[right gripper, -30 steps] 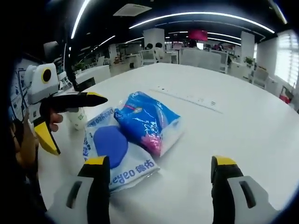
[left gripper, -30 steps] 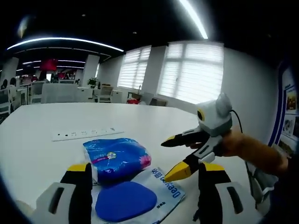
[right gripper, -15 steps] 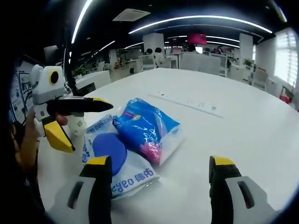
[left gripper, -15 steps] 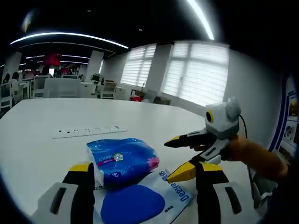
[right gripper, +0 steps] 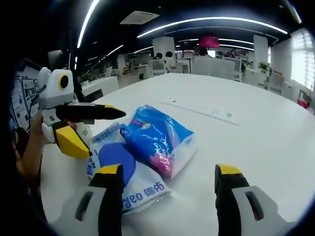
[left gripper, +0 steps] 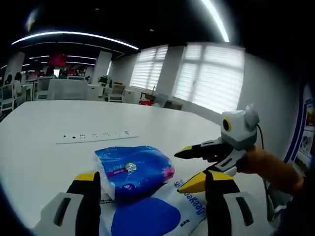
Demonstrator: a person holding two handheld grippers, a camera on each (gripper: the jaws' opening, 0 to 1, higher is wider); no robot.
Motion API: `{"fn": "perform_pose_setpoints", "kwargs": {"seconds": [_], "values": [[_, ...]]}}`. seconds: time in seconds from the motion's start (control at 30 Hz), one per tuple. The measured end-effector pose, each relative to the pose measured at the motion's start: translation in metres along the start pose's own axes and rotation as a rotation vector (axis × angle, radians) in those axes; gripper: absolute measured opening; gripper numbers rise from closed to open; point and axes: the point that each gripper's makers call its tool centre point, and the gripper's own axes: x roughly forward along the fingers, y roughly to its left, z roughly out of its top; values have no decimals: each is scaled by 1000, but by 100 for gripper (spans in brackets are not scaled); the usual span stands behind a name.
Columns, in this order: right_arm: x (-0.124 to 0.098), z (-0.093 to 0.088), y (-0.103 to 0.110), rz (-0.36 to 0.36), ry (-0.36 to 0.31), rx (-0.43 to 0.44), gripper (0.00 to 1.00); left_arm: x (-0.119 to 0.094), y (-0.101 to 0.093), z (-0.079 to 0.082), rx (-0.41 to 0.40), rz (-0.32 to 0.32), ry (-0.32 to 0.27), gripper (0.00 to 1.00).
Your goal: Arrange the tabletop items into an orderly group along one side of the table until the central work area is clear of visible clutter.
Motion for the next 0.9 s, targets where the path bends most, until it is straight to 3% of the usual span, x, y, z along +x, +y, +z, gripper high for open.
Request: {"fn": "perform_pose_setpoints", "kwargs": {"seconds": [0.23,0.3,0.4,0.9], "values": [[3,2,4,4,-12,-20,67,6,6,0,-5,10,4,84],[4,4,3,5,-24,-17,65,12,19,6,1,15,10,84],[6,6,4,13,-30,-26,63,13,22,3,12,29,21,82],[12,7,3,11,-49,-49,55,11,16,-7,21,26,23,79]]}}
